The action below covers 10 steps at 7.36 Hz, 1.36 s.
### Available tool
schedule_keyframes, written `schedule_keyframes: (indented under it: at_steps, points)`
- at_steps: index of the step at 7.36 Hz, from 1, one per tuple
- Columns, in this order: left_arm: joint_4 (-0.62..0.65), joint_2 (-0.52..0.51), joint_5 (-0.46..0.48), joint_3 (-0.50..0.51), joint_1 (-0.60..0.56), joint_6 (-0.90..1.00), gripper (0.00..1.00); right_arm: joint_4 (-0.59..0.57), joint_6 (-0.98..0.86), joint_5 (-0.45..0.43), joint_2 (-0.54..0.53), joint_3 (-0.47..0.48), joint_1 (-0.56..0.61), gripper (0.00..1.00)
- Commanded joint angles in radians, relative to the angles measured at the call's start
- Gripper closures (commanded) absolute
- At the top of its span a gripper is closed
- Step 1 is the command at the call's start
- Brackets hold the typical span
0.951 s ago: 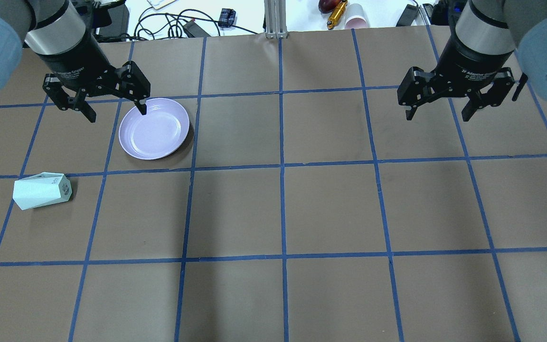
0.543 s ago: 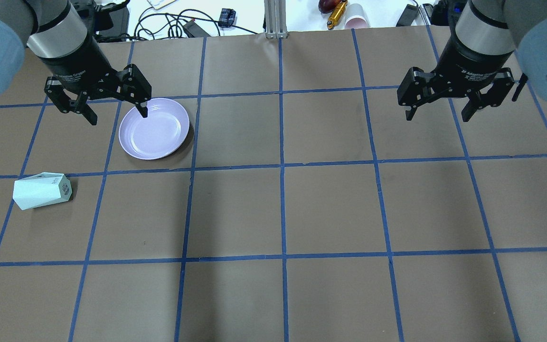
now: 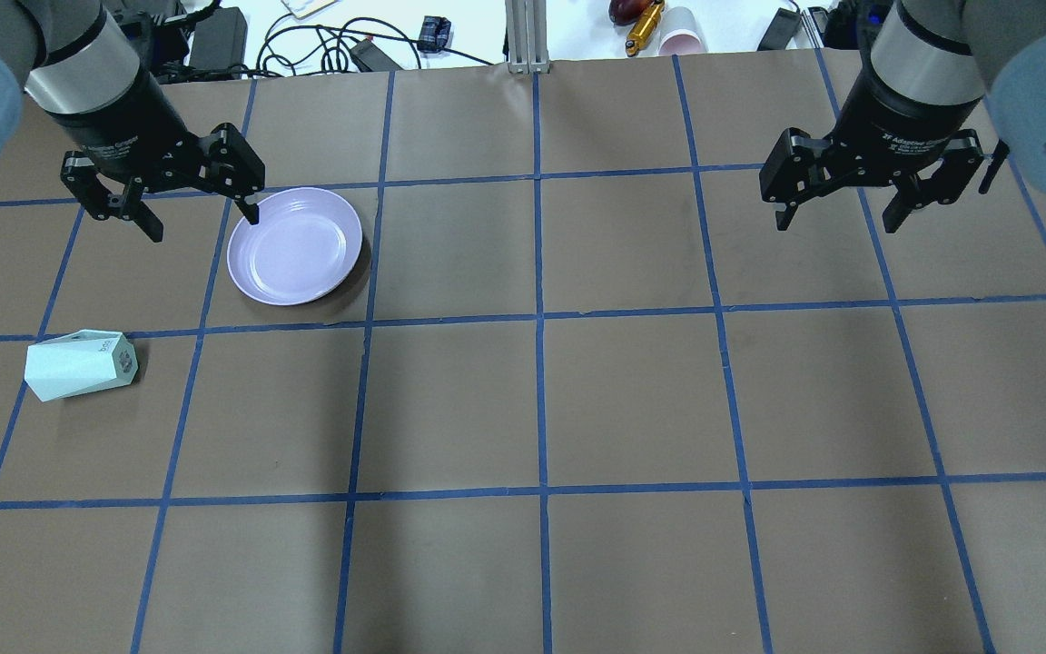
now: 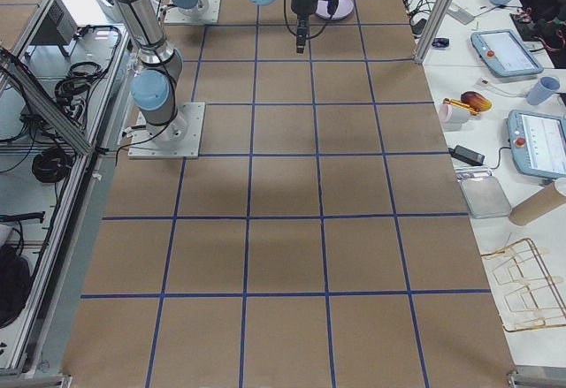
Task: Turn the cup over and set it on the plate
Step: 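Move the left gripper down and outward to the lying green mug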
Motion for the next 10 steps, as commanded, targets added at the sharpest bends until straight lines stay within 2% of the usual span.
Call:
schedule_keyframes:
  at_steps: [1,4,6,8,10]
  points:
    - [-0.003,-0.004,-0.006,-0.001,0.123,0.132,0.0,0.0,0.0,-0.001,0.001,0.0,0.0,0.0]
    - [-0.01,-0.029,0.0,-0.003,0.324,0.382,0.0,0.0,0.0,-0.001,0.001,-0.001,0.0,0.0]
    - [-0.01,-0.05,-0.008,-0.003,0.453,0.48,0.0,0.0,0.0,-0.001,0.001,-0.001,0.0,0.0]
    - [0.002,-0.096,-0.02,-0.004,0.548,0.644,0.0,0.0,0.0,-0.001,-0.001,-0.001,0.0,0.0]
    - [0.023,-0.15,-0.098,-0.001,0.627,0.772,0.0,0.0,0.0,-0.001,0.001,-0.001,0.0,0.0]
